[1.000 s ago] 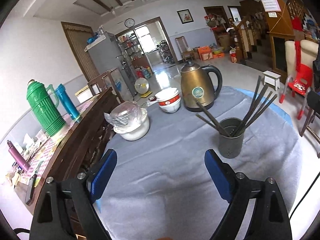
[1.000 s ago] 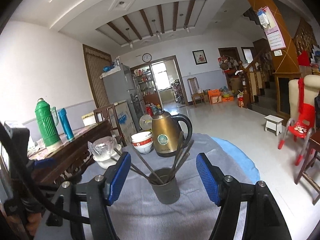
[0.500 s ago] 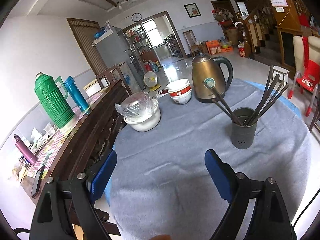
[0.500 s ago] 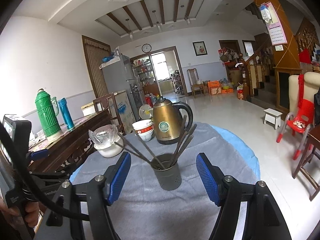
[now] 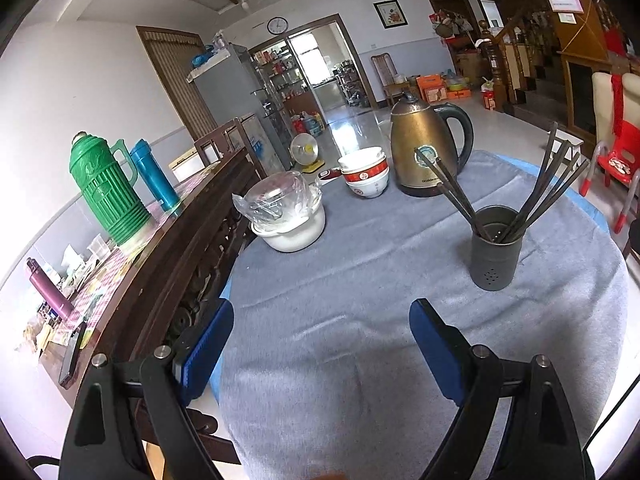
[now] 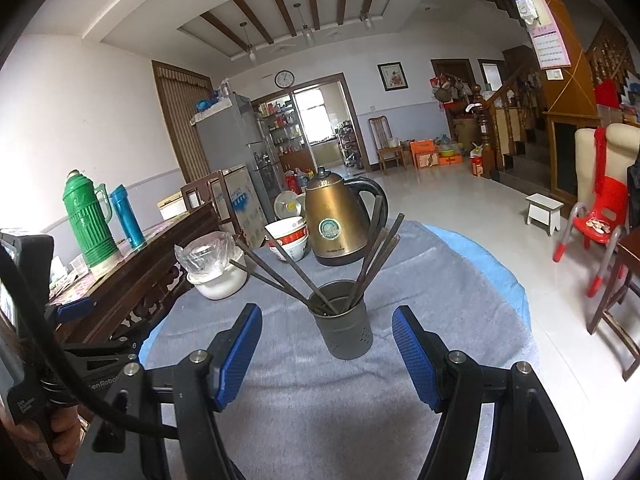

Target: Organize utensils

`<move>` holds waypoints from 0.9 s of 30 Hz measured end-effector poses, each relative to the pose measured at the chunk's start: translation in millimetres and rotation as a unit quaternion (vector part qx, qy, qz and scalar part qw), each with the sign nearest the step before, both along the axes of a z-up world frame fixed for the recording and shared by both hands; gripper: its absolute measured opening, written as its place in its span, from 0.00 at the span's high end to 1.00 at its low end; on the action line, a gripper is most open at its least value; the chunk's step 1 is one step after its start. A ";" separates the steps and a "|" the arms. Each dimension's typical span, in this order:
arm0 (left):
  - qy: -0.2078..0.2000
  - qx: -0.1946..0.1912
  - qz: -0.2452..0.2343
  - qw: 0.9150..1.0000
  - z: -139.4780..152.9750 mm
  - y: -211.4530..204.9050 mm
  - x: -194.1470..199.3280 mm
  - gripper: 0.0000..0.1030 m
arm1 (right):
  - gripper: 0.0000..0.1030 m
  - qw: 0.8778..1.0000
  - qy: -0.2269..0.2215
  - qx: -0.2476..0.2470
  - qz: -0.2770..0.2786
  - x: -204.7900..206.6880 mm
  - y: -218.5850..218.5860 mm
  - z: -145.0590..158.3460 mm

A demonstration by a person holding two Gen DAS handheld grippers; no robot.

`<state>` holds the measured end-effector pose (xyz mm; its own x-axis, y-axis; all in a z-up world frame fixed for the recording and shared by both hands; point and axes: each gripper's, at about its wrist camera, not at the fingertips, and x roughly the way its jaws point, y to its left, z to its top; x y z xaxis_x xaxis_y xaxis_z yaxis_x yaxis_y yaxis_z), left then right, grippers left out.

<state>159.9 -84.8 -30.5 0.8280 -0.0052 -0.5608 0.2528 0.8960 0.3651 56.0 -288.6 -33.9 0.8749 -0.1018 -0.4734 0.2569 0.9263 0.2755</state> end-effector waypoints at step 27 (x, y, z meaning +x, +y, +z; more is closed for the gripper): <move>0.007 -0.003 0.003 1.000 -4.9 6.0 5.4 0.13 | 0.30 1.000 0.013 -0.004 0.002 9.1 7.9 -5.7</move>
